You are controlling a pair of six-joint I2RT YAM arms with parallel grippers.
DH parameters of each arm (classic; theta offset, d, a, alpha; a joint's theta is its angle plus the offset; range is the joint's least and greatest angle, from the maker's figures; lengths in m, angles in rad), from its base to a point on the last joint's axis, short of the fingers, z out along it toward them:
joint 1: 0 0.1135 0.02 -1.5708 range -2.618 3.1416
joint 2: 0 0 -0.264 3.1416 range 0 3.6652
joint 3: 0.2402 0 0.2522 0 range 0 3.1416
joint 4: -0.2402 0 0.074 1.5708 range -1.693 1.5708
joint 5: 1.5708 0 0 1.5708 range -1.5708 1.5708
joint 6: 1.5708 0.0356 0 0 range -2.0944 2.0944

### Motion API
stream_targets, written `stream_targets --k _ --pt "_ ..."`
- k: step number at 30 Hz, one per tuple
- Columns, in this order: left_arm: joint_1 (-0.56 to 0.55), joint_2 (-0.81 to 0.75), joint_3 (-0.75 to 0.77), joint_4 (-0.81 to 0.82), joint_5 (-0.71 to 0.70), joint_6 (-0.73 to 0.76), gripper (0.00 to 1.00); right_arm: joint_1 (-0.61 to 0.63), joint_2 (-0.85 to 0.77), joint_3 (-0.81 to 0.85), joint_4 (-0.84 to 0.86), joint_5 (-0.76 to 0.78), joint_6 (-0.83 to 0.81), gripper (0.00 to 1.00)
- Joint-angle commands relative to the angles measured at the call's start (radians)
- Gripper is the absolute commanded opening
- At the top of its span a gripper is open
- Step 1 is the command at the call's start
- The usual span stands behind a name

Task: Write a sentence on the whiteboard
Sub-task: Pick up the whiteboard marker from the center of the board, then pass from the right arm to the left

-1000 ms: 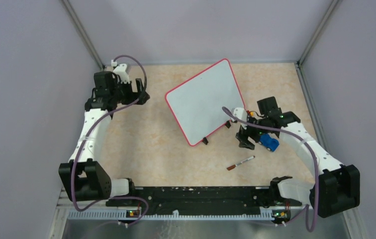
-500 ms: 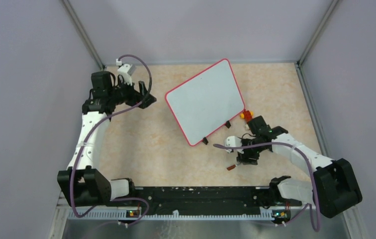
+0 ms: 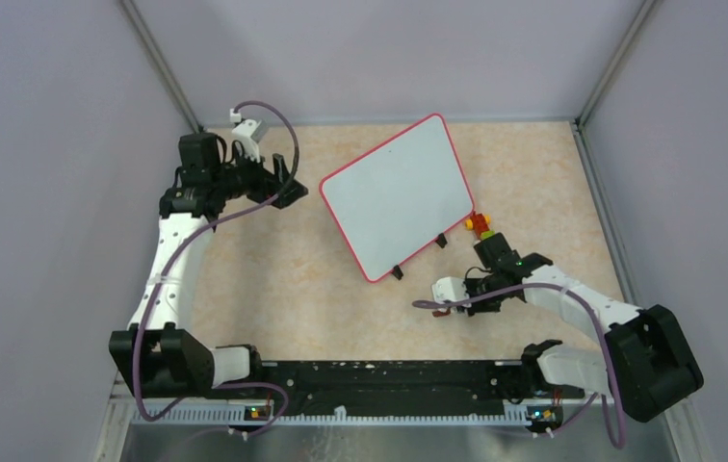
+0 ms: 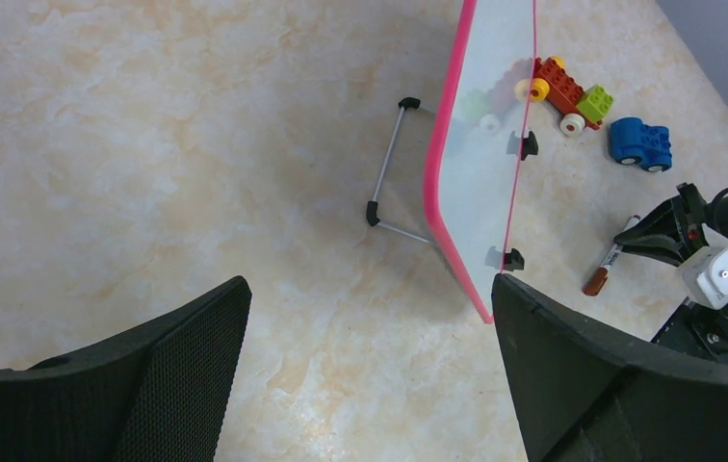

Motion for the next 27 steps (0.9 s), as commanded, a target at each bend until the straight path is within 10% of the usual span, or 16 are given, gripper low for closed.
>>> stream_targets --k 1,14,27 --pt "-0.024 0.009 0.075 -0.002 0.012 0.018 0.99 0.012 0.031 -0.014 -0.008 -0.015 -0.029 0.08" --pt "-0.079 0.037 0.268 -0.079 0.100 0.109 0.99 -0.003 0.038 0.341 -0.194 -0.345 0.361 0.00" --pt "-0.435 0.035 0.397 -0.583 0.030 0.846 0.99 -0.078 0.133 0.608 -0.402 -0.755 0.577 0.00"
